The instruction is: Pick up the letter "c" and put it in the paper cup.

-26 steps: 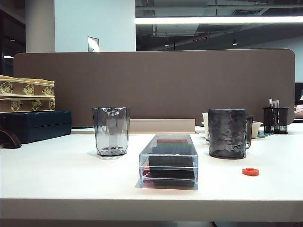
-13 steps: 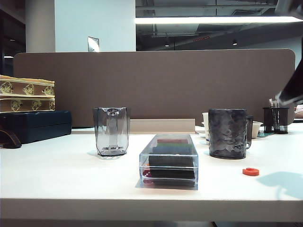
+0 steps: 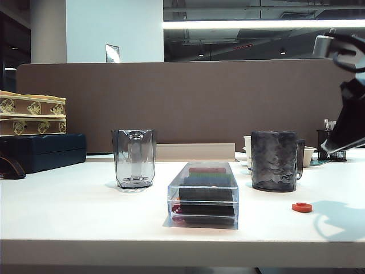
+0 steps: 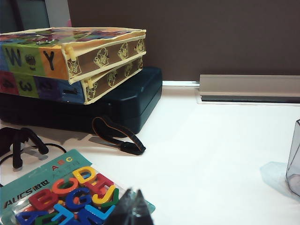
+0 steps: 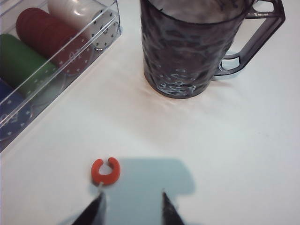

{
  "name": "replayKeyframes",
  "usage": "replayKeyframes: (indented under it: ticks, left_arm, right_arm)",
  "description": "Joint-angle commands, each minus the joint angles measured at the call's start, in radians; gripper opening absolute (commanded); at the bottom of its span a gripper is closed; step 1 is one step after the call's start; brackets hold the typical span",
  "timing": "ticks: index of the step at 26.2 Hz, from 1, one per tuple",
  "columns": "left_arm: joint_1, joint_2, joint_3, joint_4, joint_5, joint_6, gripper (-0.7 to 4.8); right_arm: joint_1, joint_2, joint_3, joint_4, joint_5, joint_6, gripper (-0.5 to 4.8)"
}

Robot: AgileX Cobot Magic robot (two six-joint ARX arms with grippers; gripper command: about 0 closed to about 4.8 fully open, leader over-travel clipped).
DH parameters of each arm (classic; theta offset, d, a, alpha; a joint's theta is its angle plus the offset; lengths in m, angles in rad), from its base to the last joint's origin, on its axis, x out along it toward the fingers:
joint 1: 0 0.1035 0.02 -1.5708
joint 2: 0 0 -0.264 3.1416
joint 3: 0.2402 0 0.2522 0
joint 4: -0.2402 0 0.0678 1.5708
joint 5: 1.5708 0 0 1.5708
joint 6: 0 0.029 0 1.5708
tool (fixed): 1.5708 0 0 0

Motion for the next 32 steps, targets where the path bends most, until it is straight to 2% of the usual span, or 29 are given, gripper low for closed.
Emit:
replayKeyframes:
  ticks: [1,11,18,23,32]
  left_arm:
    - [0.000,0.000,0.004,0.012,0.000,-0.003,-0.06]
    - [0.000,0.000,0.004,0.012,0.000,-0.003,-0.06]
    - [0.000,0.000,0.004,0.012,0.000,-0.003,-0.06]
    - [0.000,0.000,0.004,0.012,0.000,-0.003,-0.06]
    - [0.000,0.000,0.004,0.012,0.000,-0.003,-0.06]
  right_arm:
    - [0.001,0.051,0.005,0.029,-0.029,0.024,1.50]
    - [0.002,0.126,0.005,0.065,-0.114,0.056,1.62]
    - [0.002,0.156,0.005,0.077,-0.118,0.056,1.63]
    - [0.002,0.190,0.005,0.077,-0.137,0.056,1.92]
    - [0.002,0.206,0.005,0.071,-0.139,0.046,1.91]
